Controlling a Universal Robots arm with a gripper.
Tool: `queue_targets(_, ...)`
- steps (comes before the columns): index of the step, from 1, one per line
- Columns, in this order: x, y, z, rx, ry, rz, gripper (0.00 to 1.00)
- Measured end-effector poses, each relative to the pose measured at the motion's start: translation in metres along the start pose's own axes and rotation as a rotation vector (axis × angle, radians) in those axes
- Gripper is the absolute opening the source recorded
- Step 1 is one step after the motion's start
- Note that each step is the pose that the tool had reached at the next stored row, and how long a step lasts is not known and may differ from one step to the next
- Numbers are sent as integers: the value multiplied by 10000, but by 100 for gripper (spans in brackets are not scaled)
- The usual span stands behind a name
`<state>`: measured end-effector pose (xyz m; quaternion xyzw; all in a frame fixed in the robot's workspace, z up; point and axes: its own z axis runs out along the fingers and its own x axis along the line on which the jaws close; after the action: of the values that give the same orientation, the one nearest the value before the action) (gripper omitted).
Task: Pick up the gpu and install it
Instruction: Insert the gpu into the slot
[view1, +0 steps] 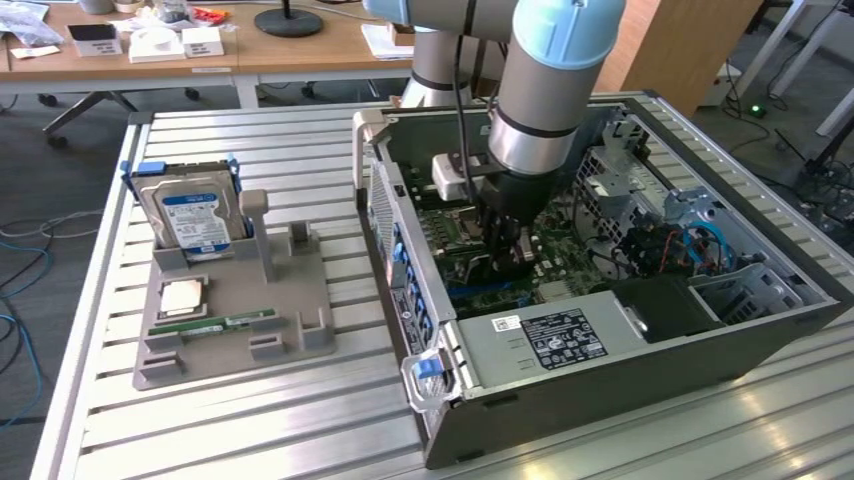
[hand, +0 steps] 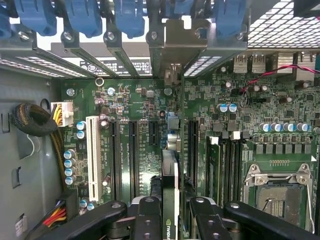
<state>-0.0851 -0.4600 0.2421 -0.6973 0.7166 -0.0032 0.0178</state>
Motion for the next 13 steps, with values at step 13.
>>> queue_targets(13, 2, 11, 11, 2, -20, -69, 27)
